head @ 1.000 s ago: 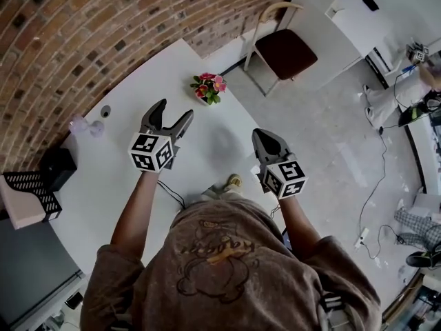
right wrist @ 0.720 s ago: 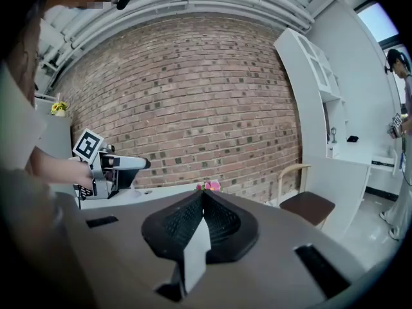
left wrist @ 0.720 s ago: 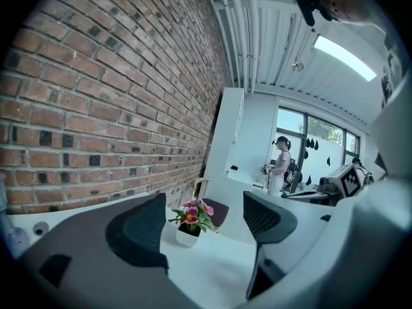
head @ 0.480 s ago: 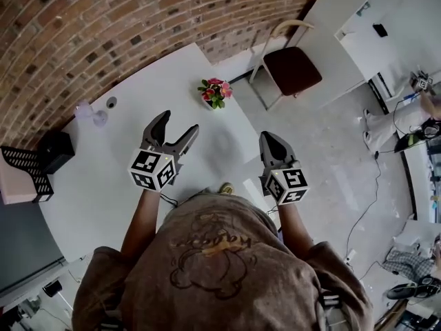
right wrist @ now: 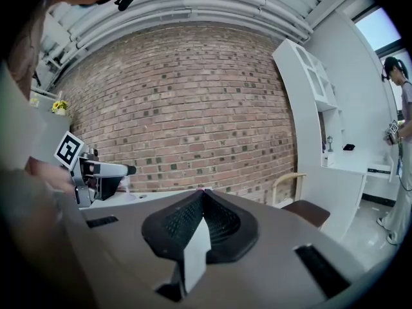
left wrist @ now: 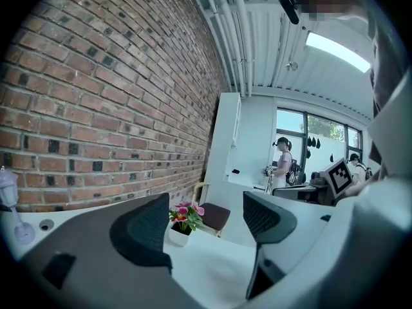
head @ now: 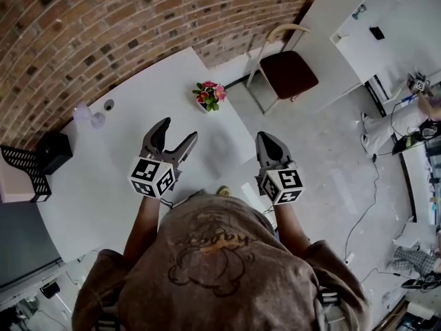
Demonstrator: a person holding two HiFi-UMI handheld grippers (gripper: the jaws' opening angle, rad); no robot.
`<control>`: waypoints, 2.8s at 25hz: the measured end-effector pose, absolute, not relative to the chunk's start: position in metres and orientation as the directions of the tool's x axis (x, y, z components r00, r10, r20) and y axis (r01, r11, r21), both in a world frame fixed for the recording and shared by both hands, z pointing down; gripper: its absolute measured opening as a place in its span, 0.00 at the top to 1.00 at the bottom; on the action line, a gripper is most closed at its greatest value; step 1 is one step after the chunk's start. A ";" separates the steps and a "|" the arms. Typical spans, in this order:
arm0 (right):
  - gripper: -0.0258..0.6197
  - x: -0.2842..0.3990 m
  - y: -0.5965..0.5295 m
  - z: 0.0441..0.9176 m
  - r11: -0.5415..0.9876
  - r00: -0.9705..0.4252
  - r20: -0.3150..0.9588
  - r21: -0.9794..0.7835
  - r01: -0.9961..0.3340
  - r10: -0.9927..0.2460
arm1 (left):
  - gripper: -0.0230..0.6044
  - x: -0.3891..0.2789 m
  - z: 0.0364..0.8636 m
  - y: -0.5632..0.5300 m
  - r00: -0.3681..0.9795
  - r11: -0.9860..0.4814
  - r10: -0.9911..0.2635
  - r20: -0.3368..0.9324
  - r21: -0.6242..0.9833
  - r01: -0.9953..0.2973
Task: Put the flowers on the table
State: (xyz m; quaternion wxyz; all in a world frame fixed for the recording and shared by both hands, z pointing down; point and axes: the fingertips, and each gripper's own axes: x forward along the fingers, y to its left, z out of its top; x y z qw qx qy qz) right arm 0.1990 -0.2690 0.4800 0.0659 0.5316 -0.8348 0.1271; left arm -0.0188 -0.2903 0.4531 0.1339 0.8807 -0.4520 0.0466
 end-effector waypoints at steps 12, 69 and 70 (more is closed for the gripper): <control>0.95 0.194 -0.261 0.486 0.400 -0.424 0.253 -0.143 -0.905 -0.869 | 0.71 -0.016 0.454 -0.284 0.596 -0.572 -0.780 0.193 0.166 -0.803; 0.96 0.218 -0.229 0.507 0.307 -0.340 0.268 -0.155 -0.939 -0.902 | 0.93 -0.022 0.495 -0.267 0.580 -0.539 -0.785 0.216 0.222 -0.813; 0.96 0.219 -0.229 0.507 0.306 -0.339 0.268 -0.157 -0.939 -0.902 | 0.93 -0.021 0.496 -0.268 0.580 -0.539 -0.785 0.217 0.223 -0.812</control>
